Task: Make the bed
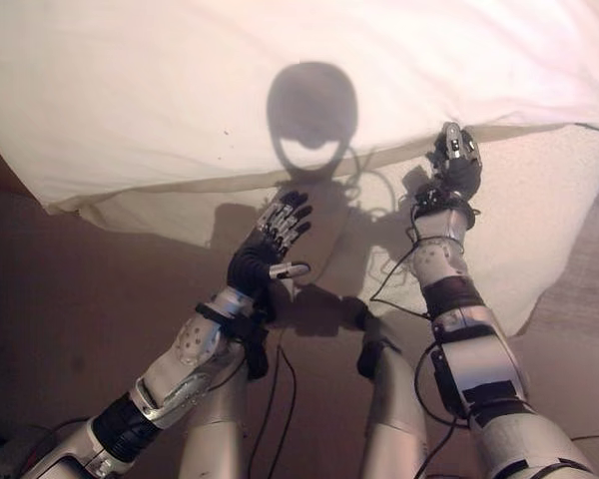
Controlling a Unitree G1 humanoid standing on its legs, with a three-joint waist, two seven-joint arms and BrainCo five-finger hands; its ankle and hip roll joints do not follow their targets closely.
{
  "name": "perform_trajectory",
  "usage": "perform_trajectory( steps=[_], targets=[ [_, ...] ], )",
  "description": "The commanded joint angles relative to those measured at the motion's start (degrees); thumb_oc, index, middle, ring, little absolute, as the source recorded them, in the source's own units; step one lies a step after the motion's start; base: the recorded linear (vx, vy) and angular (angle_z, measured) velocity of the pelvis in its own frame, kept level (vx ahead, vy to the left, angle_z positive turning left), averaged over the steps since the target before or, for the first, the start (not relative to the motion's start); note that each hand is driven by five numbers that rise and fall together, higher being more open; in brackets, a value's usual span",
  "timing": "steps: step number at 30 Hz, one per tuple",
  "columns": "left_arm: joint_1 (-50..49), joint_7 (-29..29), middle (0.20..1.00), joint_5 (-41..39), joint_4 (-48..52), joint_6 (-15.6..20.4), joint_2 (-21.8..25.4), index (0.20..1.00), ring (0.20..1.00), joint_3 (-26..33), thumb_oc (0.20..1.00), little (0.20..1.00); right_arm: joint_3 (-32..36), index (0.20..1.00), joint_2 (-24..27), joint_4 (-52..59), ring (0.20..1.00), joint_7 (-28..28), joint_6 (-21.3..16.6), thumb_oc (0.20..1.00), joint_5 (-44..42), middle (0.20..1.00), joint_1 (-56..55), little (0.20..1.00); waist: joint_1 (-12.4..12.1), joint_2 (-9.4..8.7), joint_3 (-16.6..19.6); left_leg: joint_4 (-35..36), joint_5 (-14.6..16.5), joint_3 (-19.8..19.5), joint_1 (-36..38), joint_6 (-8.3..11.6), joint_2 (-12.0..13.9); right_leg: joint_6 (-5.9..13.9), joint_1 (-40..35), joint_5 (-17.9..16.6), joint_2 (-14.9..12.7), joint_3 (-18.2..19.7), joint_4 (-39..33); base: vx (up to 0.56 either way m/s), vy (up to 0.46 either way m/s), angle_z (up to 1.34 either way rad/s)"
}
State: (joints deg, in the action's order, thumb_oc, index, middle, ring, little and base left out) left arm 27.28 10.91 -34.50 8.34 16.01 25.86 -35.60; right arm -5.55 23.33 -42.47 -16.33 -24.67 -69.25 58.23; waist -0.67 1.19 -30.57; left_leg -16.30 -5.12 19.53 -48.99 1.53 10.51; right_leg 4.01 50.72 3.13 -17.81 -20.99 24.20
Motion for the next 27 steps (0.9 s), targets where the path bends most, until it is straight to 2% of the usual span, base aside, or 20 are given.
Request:
perform_trajectory(
  steps=[1, 5, 17, 23, 27],
  targets=[
    [-0.3, -0.5, 1.000, 1.6, 5.7, 3.7, 0.0, 1.000, 1.000, 1.3, 1.000, 1.000, -1.8, 1.000, 2.0, 6.5, 1.000, 2.2, -5.3, 1.000, -0.7, 1.000, 1.1, 1.000, -0.3, 0.42, 0.8, -3.2, 8.0, 3.0, 2.4, 2.42, -0.8, 5.15, -1.5, -3.5, -0.1, -1.8, -0.7, 0.00, 0.000, 0.00],
    [-1.5, -1.4, 1.000, 1.3, 6.8, 3.7, 1.2, 1.000, 1.000, 1.7, 1.000, 1.000, -2.2, 1.000, 2.3, 10.4, 1.000, 3.4, -6.5, 1.000, -0.9, 1.000, 1.6, 1.000, -0.5, 0.24, 0.8, -3.4, 7.9, 2.9, 2.2, 2.38, -0.7, 5.01, -1.4, -3.5, 0.0, -1.7, -0.7, 0.00, 0.000, 0.00],
    [-2.5, -1.9, 1.000, 0.3, 7.1, 3.9, 2.3, 1.000, 1.000, 2.1, 1.000, 1.000, -2.4, 1.000, 0.6, 13.0, 1.000, 4.7, -8.5, 1.000, -3.6, 1.000, 3.4, 1.000, -0.9, 0.16, 0.8, -3.2, 7.8, 3.1, 2.3, 2.42, -0.5, 5.07, -1.3, -3.8, 0.2, -1.7, -0.9, 0.00, 0.000, 0.00],
    [-2.9, -2.4, 1.000, 0.2, 7.0, 4.0, 2.6, 1.000, 1.000, 2.5, 1.000, 1.000, -2.8, 1.000, -0.6, 17.0, 1.000, 8.8, -9.3, 1.000, -6.8, 1.000, 2.3, 1.000, -0.7, 0.08, 0.8, -3.2, 7.7, 3.3, 2.2, 2.34, -0.6, 5.10, -1.2, -4.0, 0.2, -1.8, -0.8, 0.00, 0.000, 0.00],
    [-3.1, -2.6, 1.000, 0.0, 7.4, 4.3, 2.9, 1.000, 1.000, 2.8, 1.000, 1.000, -2.3, 1.000, -1.3, 17.5, 1.000, 9.2, -10.1, 1.000, -7.6, 1.000, 1.9, 1.000, -0.6, 0.16, 0.8, -3.2, 7.7, 3.3, 2.1, 2.29, -0.6, 5.04, -1.0, -3.9, 0.2, -1.6, -0.5, 0.00, 0.000, 0.00]
  ],
)
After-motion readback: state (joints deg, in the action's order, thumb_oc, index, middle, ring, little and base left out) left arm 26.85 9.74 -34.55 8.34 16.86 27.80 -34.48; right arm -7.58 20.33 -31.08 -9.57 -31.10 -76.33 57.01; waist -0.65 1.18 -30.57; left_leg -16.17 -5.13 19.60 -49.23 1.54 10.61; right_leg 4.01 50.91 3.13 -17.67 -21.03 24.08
